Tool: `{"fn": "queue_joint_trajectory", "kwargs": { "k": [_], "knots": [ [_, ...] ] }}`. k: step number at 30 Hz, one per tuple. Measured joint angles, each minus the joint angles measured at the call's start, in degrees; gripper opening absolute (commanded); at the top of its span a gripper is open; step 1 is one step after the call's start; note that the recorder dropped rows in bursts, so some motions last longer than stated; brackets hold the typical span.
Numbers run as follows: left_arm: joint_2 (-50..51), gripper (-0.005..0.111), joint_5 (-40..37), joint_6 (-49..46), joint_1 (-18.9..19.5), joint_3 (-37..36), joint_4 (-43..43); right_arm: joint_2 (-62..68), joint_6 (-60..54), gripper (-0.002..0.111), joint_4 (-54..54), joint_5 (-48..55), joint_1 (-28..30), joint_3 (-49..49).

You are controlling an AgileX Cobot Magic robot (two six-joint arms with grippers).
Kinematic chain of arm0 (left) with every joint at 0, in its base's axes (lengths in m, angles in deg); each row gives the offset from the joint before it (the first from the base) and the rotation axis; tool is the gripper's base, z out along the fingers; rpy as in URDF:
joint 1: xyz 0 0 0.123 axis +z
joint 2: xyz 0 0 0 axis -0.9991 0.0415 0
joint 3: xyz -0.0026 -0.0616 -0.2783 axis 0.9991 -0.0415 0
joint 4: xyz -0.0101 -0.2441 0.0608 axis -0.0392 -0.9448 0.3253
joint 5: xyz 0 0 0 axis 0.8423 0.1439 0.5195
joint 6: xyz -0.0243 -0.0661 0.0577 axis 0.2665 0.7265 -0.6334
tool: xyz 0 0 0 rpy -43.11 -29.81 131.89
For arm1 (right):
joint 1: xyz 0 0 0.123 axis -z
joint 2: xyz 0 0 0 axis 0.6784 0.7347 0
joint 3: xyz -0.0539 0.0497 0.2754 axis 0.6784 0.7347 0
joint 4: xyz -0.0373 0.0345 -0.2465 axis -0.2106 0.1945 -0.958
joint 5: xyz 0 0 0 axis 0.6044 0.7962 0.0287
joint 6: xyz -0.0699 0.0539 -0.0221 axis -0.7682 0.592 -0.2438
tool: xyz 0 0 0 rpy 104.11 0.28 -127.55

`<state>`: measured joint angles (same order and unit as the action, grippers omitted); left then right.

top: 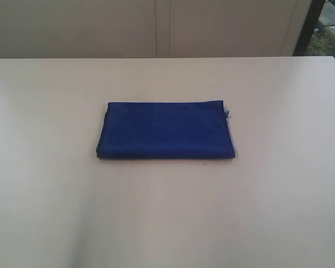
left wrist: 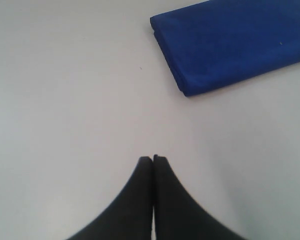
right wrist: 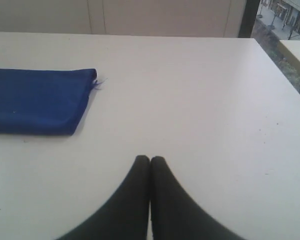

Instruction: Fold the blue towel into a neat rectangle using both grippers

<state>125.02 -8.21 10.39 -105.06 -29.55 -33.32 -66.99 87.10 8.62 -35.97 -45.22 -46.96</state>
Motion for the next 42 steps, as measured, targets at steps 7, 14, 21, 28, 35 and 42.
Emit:
{"fn": "queue_joint_trajectory", "kwargs": {
  "k": [7,14,21,28,35,42],
  "knots": [
    [0.00,0.000,0.00,0.00,0.00,0.00,0.00,0.00,0.00,0.000,0.00,-1.63,0.00,2.28],
    [0.00,0.000,0.00,0.00,0.00,0.00,0.00,0.00,0.00,0.000,0.00,-2.32,0.00,2.28],
    [0.00,0.000,0.00,0.00,0.00,0.00,0.00,0.00,0.00,0.000,0.00,-2.42,0.00,2.28],
    [0.00,0.000,0.00,0.00,0.00,0.00,0.00,0.00,0.00,0.000,0.00,-2.36,0.00,2.28],
    [0.00,0.000,0.00,0.00,0.00,0.00,0.00,0.00,0.00,0.000,0.00,-2.36,0.00,2.28],
    [-2.80,0.000,0.00,0.20,6.47,0.00,0.79,0.00,0.00,0.000,0.00,-2.45,0.00,2.28]
  ]
}}
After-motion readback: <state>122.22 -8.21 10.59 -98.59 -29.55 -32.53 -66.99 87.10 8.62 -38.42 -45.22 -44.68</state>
